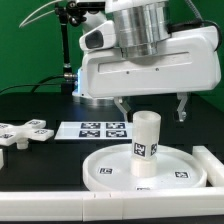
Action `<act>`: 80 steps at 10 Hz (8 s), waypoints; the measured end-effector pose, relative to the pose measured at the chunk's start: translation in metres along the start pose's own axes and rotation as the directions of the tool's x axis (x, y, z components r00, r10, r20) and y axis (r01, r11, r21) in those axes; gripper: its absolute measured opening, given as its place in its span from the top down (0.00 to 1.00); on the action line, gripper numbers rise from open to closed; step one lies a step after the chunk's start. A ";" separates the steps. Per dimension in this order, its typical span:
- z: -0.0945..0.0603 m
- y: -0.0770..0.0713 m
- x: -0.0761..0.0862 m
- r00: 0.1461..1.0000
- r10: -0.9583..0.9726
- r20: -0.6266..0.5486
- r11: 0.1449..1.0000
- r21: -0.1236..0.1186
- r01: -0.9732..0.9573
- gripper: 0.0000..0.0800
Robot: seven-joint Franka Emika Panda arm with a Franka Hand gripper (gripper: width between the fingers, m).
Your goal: Assemble round table
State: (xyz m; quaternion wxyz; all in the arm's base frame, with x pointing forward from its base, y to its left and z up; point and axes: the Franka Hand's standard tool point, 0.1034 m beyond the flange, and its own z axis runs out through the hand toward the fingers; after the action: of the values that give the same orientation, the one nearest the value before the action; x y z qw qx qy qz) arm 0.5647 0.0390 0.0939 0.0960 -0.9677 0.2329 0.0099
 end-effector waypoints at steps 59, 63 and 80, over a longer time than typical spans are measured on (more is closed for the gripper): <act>0.018 0.021 0.000 0.994 -0.101 0.035 0.991 -0.082 0.104 0.48; 0.019 0.018 -0.002 0.994 0.108 0.023 0.991 -0.079 -0.106 0.48; 0.022 0.017 -0.002 0.475 0.876 0.084 0.476 -0.001 -0.879 0.20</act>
Offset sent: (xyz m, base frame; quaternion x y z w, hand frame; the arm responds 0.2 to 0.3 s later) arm 0.0000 0.0000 0.0000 0.0000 0.0000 -0.1296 0.9916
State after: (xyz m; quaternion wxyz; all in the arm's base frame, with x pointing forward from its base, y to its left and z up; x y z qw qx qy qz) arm 0.5556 0.0293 0.0694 0.1066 -0.7091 0.6914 0.0878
